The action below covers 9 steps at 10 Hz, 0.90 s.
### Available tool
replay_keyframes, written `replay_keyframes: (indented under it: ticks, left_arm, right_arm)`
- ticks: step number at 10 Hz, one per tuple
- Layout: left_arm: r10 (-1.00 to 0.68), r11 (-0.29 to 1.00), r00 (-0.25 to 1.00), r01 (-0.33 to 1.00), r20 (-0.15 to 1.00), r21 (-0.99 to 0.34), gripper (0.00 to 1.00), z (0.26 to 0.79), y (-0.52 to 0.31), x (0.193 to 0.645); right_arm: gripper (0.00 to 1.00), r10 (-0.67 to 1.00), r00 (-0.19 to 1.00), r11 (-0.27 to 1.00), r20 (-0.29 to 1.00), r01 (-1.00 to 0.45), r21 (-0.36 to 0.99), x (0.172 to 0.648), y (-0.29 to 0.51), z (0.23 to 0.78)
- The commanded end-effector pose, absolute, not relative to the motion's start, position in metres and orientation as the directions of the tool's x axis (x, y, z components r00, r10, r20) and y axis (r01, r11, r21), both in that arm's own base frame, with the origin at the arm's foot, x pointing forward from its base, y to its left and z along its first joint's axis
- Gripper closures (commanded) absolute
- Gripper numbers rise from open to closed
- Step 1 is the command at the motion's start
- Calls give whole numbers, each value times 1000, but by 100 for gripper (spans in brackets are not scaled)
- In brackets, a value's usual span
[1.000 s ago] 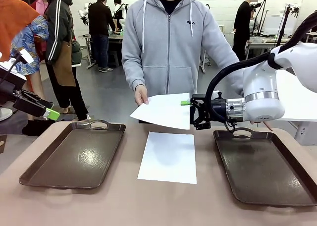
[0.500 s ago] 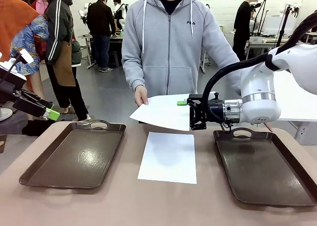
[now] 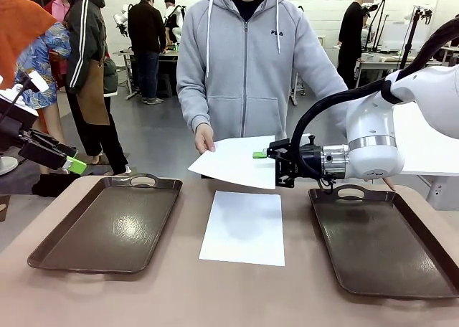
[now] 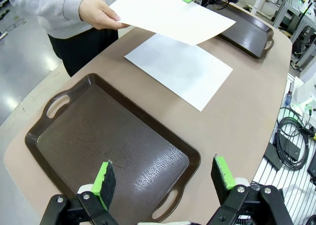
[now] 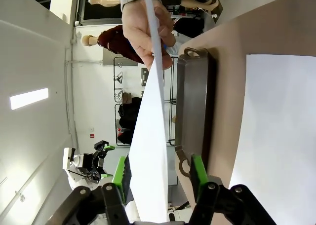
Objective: Sort the A4 documents.
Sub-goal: Receive the A4 Paper.
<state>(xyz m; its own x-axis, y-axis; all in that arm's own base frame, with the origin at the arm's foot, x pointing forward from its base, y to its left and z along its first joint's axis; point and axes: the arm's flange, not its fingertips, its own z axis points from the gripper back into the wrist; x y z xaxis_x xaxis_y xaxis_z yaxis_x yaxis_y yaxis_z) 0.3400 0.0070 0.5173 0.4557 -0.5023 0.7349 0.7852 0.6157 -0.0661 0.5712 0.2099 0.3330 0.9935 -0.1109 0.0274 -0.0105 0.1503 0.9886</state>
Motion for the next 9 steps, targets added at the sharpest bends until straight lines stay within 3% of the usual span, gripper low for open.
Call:
replay_keyframes:
  ticks: [1, 2, 3, 4, 5, 6, 7, 8, 9]
  left_arm:
    - [-496, 607, 449, 791, 743, -74, 0, 516, 8, 341]
    - [-496, 607, 449, 791, 743, -74, 0, 516, 8, 341]
    - [-496, 607, 449, 791, 743, -74, 0, 516, 8, 341]
    - [-496, 607, 449, 791, 743, -74, 0, 516, 8, 341]
    - [-496, 607, 449, 791, 743, -74, 0, 516, 8, 341]
    - [-496, 607, 449, 791, 743, -74, 0, 516, 8, 341]
    - [-496, 607, 449, 791, 743, -74, 0, 516, 8, 341]
    - [-496, 607, 449, 791, 743, -74, 0, 516, 8, 341]
    - [-496, 607, 449, 791, 743, -74, 0, 516, 8, 341]
  right_arm:
    - [43, -121, 992, 146, 35, -17, 989, 580, 213, 332]
    - [68, -122, 992, 144, 32, -15, 989, 580, 212, 331]
    - [59, -123, 992, 144, 31, -13, 989, 579, 210, 331]
    - [84, -122, 992, 142, 31, -13, 990, 580, 210, 331]
    - [75, -112, 994, 141, 22, -6, 990, 579, 209, 331]
    - [100, -109, 994, 143, 21, -5, 990, 579, 209, 331]
    - [91, -105, 994, 144, 22, -6, 990, 579, 209, 332]
    - [100, -103, 995, 147, 19, -4, 989, 578, 208, 332]
    - [100, -103, 995, 146, 17, -2, 989, 578, 208, 332]
